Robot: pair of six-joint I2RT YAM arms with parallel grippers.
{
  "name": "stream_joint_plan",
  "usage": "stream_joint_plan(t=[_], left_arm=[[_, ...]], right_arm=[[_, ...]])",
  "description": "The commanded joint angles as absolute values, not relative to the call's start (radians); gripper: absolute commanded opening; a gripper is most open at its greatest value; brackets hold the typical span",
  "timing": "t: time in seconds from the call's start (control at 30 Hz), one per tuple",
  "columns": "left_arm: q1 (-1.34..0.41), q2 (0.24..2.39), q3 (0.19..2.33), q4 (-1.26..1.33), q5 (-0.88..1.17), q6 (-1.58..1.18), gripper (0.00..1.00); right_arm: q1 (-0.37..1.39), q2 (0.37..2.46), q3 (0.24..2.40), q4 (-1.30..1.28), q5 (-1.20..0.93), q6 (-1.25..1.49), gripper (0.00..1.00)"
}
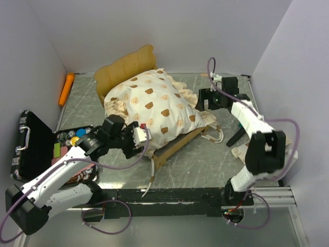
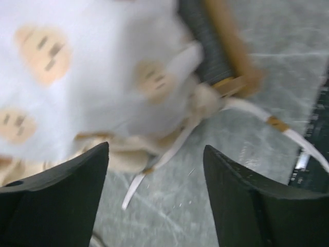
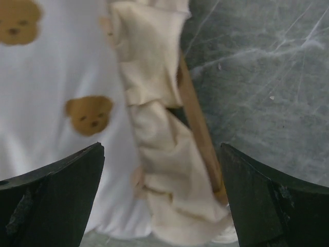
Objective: Set up the pet bed
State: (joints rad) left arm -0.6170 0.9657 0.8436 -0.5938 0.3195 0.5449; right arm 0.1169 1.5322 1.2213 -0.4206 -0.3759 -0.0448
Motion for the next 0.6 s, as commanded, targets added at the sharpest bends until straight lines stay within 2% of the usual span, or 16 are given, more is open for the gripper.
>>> stream_joint_plan(t=[0.0,0.07,0.17,0.3,0.47,0.57], left_arm=[[-0.753,1.02,0.916,-0.554,0.433,0.588,0.82],[-0.823,1.096,0.963,-0.552,0.44,0.569,0.84],[-0.879,1.218,1.034,-0.543,0.468,0.522,0.97],[-0.888,1.33,1.032,-0.415,0.459,0.471,0.99],[-0.9,1.439,1.003,-0.341,0.491,0.474,0.93],[-0.902,1.466,0.977,-0.316,0.511,0.5,0.8]], right_arm=[[0.048,1.702,1.364,-0.454,-0.508,-0.075,0.99],[0.035,1.778,1.406,-0.462,-0.534,-0.097,0.98],[0.037,1.851,1.414,-0.5,-0.586,-0.129,0.93],[0.035,1.861,1.319,-0.413,-0.667,-0.126,0.9],[0.034,1.879,1.284,-0.474,-0.583,-0.048,0.81],[0.029,1.827,1.183,-0.43,-0.58,-0.014,0.79]])
